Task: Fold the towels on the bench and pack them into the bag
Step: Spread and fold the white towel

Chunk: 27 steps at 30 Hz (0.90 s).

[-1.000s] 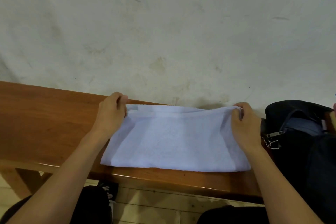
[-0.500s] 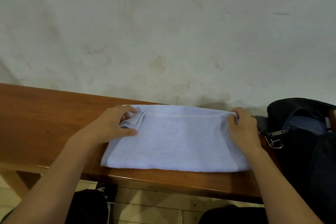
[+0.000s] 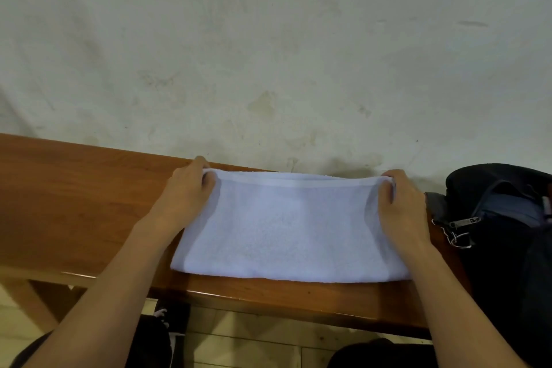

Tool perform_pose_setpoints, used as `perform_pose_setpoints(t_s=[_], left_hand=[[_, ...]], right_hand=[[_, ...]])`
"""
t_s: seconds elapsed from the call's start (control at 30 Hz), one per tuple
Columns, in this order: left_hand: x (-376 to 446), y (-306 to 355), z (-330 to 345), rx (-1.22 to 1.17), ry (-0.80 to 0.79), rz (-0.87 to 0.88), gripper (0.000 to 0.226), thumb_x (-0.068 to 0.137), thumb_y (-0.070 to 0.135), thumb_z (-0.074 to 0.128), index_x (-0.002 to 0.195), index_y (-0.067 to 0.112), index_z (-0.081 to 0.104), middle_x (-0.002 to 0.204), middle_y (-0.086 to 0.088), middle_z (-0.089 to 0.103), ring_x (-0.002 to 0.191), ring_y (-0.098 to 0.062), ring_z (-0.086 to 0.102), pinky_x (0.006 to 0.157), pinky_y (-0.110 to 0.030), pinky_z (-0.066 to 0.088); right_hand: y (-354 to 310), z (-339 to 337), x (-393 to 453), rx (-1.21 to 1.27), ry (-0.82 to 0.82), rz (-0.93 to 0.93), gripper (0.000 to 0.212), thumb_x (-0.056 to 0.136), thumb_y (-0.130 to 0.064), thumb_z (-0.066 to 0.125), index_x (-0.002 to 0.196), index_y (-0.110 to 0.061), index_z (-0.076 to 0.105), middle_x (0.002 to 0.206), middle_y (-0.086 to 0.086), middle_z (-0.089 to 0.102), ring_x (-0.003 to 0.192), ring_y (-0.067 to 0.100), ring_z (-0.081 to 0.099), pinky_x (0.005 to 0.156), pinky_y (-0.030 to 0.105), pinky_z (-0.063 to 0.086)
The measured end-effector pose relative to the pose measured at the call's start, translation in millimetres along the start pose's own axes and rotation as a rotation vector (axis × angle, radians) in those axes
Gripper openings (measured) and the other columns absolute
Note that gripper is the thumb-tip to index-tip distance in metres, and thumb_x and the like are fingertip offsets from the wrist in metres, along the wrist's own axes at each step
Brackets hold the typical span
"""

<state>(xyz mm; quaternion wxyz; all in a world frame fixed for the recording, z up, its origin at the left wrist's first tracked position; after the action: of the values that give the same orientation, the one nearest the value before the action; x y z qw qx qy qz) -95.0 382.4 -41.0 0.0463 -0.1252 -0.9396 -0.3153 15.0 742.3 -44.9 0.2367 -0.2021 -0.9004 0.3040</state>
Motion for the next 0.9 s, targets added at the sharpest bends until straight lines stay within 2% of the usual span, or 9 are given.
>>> perform_pose_setpoints(t_s=[0.17, 0.23, 0.33, 0.43, 0.53, 0.67, 0.8, 0.9], left_hand=[[3.5, 2.0, 4.9, 0.043, 0.134, -0.015, 0.013, 0.103, 0.018, 0.039, 0.098, 0.011, 0.048, 0.078, -0.005, 0.057, 0.07, -0.022, 0.055, 0.062, -0.043, 0.048], [4.6, 3.9, 8.4, 0.083, 0.189, -0.009, 0.014, 0.102, 0.018, 0.041, 0.098, 0.009, 0.05, 0.082, -0.008, 0.059, 0.071, -0.025, 0.056, 0.064, -0.046, 0.05], [5.6, 5.0, 14.2, 0.12, 0.242, -0.049, 0.016, 0.102, 0.018, 0.044, 0.104, 0.006, 0.056, 0.099, -0.012, 0.056, 0.072, -0.026, 0.053, 0.062, -0.039, 0.044], [5.1, 5.5, 19.2, 0.166, 0.218, -0.078, 0.02, 0.101, 0.017, 0.047, 0.11, 0.005, 0.06, 0.109, -0.011, 0.056, 0.075, -0.023, 0.052, 0.062, -0.034, 0.042], [4.7, 3.8, 18.0, 0.149, 0.182, -0.055, 0.014, 0.099, 0.018, 0.049, 0.098, 0.009, 0.06, 0.101, -0.006, 0.056, 0.078, -0.022, 0.056, 0.067, -0.035, 0.049], [-0.3, -1.3, 9.6, 0.133, 0.106, -0.01, 0.014, 0.094, 0.015, 0.059, 0.08, 0.012, 0.058, 0.093, -0.003, 0.054, 0.072, -0.014, 0.051, 0.067, -0.031, 0.05], [-8.9, 4.1, 3.6, 0.186, 0.124, 0.124, 0.006, 0.089, 0.008, 0.065, 0.084, 0.01, 0.062, 0.094, -0.001, 0.052, 0.086, -0.015, 0.047, 0.071, -0.023, 0.043], [-15.7, 8.4, -7.3, -0.022, 0.181, 0.111, 0.01, 0.091, 0.007, 0.062, 0.082, 0.008, 0.059, 0.078, 0.001, 0.053, 0.069, -0.011, 0.047, 0.06, -0.012, 0.04]], right_hand=[[1.8, 7.1, 4.0, -0.032, -0.011, 0.041, 0.018, 0.105, -0.021, 0.033, 0.107, -0.016, 0.051, 0.088, 0.005, 0.058, 0.085, 0.029, 0.055, 0.072, 0.044, 0.047], [3.3, 10.7, 6.4, -0.075, -0.008, 0.059, 0.019, 0.105, -0.02, 0.035, 0.106, -0.013, 0.052, 0.089, 0.007, 0.058, 0.085, 0.032, 0.056, 0.072, 0.043, 0.046], [4.7, 13.4, 9.8, -0.152, -0.009, 0.087, 0.019, 0.104, -0.02, 0.038, 0.105, -0.011, 0.054, 0.091, 0.009, 0.058, 0.087, 0.034, 0.057, 0.074, 0.045, 0.046], [4.1, 13.1, 11.3, -0.181, -0.021, 0.119, 0.012, 0.1, -0.018, 0.046, 0.104, -0.014, 0.057, 0.095, 0.007, 0.059, 0.088, 0.03, 0.055, 0.072, 0.041, 0.047], [5.3, 10.1, 9.5, -0.217, -0.05, 0.1, 0.008, 0.096, -0.017, 0.051, 0.099, -0.016, 0.058, 0.096, 0.006, 0.06, 0.087, 0.028, 0.055, 0.07, 0.039, 0.047], [3.3, 3.7, 3.6, -0.259, -0.099, 0.073, 0.004, 0.093, -0.019, 0.054, 0.096, -0.018, 0.056, 0.094, 0.006, 0.06, 0.084, 0.027, 0.056, 0.068, 0.038, 0.048], [-5.1, -7.6, -9.7, -0.289, -0.094, -0.002, 0.002, 0.093, -0.015, 0.056, 0.094, -0.014, 0.054, 0.092, 0.003, 0.054, 0.075, 0.018, 0.05, 0.061, 0.031, 0.039], [-6.6, -15.0, -15.0, -0.119, 0.016, -0.042, 0.003, 0.094, -0.011, 0.055, 0.093, -0.012, 0.057, 0.094, 0.003, 0.052, 0.079, 0.02, 0.049, 0.062, 0.025, 0.036]])
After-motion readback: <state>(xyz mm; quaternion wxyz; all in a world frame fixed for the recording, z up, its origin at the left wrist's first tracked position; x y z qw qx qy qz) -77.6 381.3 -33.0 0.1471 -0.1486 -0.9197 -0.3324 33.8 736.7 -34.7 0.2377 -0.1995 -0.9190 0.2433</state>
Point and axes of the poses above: each hand's wrist, its own x-axis towards the middle knuckle, its own z-axis out of the palm, y = z × x, the point moved 4 cm from there along x, towards the middle knuckle
